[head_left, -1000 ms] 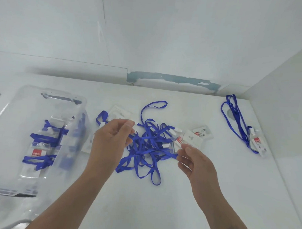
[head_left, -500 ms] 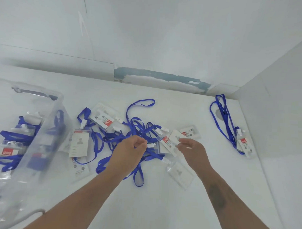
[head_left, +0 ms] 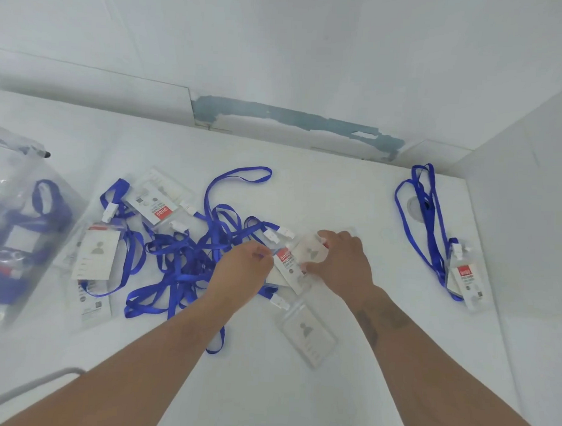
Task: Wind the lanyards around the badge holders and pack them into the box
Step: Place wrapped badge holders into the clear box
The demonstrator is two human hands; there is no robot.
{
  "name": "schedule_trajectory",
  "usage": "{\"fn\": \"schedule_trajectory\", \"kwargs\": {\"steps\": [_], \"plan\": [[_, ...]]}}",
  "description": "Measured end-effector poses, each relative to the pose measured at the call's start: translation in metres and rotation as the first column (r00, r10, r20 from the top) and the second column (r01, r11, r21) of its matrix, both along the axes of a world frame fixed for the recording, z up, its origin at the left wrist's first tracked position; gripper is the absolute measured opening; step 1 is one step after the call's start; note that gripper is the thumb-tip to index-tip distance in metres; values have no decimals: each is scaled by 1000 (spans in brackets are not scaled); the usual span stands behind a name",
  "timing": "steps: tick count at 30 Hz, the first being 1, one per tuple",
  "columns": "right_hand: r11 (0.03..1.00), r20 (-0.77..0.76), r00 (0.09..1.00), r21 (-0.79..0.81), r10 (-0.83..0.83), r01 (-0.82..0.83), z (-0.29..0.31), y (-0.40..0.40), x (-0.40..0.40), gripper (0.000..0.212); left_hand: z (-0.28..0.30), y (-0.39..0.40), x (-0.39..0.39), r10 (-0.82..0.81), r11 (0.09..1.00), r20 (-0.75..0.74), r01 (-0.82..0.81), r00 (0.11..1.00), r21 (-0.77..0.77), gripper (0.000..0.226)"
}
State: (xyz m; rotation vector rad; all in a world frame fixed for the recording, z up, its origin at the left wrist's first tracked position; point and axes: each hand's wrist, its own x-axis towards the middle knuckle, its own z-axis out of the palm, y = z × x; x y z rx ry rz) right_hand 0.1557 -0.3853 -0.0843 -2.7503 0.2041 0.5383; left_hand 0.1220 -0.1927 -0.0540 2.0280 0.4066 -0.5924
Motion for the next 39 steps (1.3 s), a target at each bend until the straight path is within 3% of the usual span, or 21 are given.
{"fn": "schedule_trajectory", "kwargs": {"steps": [4, 6, 8, 10, 12, 16, 18, 20, 22, 26, 27, 30, 32, 34, 39], "plan": [[992, -47, 998, 115, -39, 45, 0, -12, 3, 23, 2, -9, 0, 23, 999, -76, -25, 997, -29, 17], [945, -105, 985, 284, -139, 164, 9, -16, 6, 14, 7, -11, 0, 30, 997, -77, -35, 997, -62, 16], [835, -157, 955, 464, -252, 297, 25, -16, 5, 11, 11, -12, 1, 59, 994, -63, -65, 996, -91, 20], [649, -276, 890, 611, -362, 453, 42, -14, 1, 13, 16, -14, 0, 99, 989, -46, -103, 994, -105, 28], [403, -443, 809, 708, -386, 580, 53, -7, -8, 18, 24, -15, 0, 130, 976, -60, -139, 990, -166, 36], [-89, -651, 676, 740, -344, 667, 68, 12, -23, 18, 43, -10, 1, 188, 885, -165, -240, 968, -400, 26], [-192, -681, 669, 729, -298, 657, 76, 25, -30, 13, 53, -4, 3, 274, 818, -164, -319, 948, -479, 12], [-119, -653, 715, 753, -248, 647, 86, 36, -37, 5, 62, 5, 4, 379, 728, -170, -406, 910, -552, 8], [107, -558, 792, 797, -246, 595, 92, 42, -45, 12, 70, 16, 6, 420, 682, -169, -433, 892, -590, 13], [367, -244, 854, 823, -459, 433, 105, 39, -56, 10, 87, 42, 9, 414, 693, -132, -406, 900, -596, 12], [458, -126, 885, 818, -449, 349, 107, 38, -59, 21, 91, 46, 10, 400, 696, -136, -397, 906, -598, 11], [630, 1, 976, 764, -218, 140, 114, 42, -62, 61, 102, 56, 10, 330, 701, -157, -353, 931, -619, 12], [710, 37, 992, 702, -121, 60, 118, 46, -59, 54, 107, 60, 9, 256, 713, -158, -297, 954, -636, 17], [728, 117, 986, 685, -117, 5, 127, 48, -53, 34, 112, 65, 8, 197, 722, -156, -251, 968, -645, 22], [592, 111, 964, 804, -241, 55, 133, 49, -48, 17, 122, 71, 7, 203, 672, -196, -282, 959, -684, 19]]}}
